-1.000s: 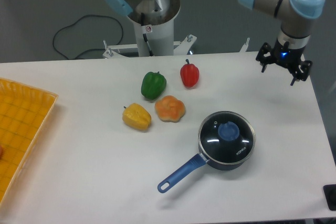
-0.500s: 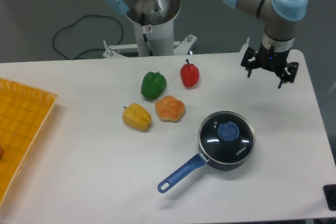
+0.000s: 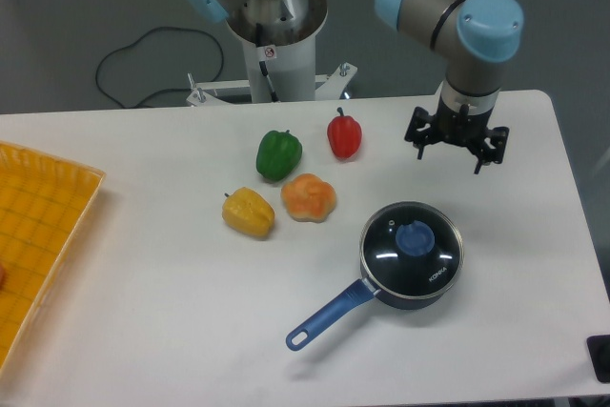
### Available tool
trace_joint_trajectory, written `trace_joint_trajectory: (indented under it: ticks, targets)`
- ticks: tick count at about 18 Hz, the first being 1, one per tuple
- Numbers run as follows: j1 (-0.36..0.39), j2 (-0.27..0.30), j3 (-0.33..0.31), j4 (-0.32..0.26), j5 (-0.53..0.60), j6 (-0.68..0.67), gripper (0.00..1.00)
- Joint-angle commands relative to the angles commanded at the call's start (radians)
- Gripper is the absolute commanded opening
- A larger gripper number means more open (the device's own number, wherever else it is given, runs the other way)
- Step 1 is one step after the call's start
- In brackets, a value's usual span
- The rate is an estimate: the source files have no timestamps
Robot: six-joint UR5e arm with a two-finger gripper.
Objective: Open the lid
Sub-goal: 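Move the open gripper over the saucepan's blue lid knob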
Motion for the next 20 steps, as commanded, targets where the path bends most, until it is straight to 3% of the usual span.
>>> trace_joint_trajectory:
  ticks: [11, 20]
  targets:
    - [-0.123, -0.037, 0.041, 0.012, -0.002, -0.313, 1.0]
    - [-0.152, -0.095, 0.098, 0.015, -0.032, -0.43, 1.0]
